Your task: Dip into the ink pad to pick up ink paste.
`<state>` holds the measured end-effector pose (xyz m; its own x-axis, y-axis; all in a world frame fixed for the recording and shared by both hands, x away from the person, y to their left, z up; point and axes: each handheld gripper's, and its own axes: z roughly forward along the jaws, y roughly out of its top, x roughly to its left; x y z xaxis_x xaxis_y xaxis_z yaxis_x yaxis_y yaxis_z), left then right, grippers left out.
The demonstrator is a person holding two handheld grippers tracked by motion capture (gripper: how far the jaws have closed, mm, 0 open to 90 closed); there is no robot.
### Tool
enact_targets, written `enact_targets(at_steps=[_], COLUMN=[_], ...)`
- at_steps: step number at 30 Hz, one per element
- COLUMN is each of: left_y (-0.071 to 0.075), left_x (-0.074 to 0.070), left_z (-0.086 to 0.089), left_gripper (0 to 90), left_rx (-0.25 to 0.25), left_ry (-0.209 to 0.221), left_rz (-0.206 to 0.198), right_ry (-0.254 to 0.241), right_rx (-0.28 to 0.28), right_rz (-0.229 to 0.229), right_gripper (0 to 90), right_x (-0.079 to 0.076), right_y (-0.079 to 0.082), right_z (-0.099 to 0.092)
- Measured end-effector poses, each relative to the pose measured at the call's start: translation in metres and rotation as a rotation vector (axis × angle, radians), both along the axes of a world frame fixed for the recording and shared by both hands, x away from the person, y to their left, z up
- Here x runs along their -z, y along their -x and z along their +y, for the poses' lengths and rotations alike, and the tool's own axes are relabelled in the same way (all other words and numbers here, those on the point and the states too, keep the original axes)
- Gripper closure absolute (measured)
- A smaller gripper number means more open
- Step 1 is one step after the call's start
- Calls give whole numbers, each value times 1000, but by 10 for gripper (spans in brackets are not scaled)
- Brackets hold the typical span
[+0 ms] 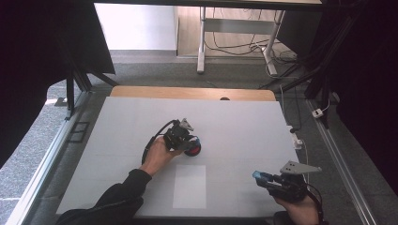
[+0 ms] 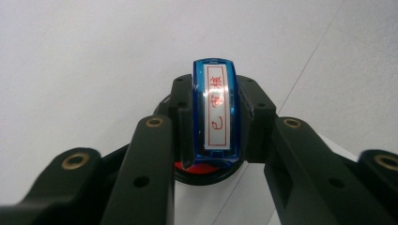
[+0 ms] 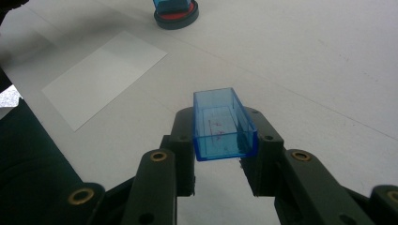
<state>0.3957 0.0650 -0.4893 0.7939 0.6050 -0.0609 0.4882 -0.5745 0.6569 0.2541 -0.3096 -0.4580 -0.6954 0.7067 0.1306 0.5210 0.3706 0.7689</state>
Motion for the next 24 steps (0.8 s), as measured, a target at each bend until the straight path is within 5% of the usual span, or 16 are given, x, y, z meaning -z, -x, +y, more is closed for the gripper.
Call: enact_targets(at_steps=[6,14,24], left_y=[-7,-7,-1], left_x=[4,3,-10], left_z=[10,11,16], left_gripper=[706,705,705], left_rx=[10,29,43], left_ry=[74,69,113], left_rz=[34,21,-1], right_ry=[-1,14,10], right_rx=[-4,-13,-24], right_rz=[-2,-7,-9], right_gripper=[679,680,680], right_x=[0,0,0], right_y=[0,0,1], right_z=[0,1,1])
